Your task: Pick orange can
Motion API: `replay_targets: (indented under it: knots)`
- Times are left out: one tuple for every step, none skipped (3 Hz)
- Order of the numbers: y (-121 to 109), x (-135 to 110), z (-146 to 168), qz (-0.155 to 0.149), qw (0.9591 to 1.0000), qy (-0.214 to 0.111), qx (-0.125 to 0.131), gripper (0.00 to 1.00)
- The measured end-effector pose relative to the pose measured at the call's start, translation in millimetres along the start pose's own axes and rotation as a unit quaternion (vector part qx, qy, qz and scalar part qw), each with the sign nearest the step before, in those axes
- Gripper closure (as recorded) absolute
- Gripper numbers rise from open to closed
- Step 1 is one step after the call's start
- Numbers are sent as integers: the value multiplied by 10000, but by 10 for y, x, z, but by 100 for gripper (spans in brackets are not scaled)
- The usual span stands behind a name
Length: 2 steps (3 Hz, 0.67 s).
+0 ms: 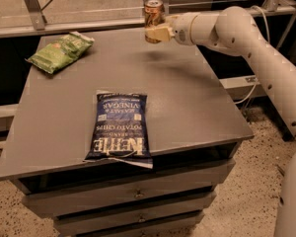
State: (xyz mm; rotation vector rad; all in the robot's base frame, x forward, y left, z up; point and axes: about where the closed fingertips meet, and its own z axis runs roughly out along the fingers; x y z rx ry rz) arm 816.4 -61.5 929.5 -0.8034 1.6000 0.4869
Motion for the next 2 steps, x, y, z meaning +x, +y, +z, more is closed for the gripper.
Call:
replay_targets:
  knots:
    - [355, -220, -304, -220, 9980, -169, -562, 100]
    - [466, -181, -291, -251, 9967, -105, -759, 100]
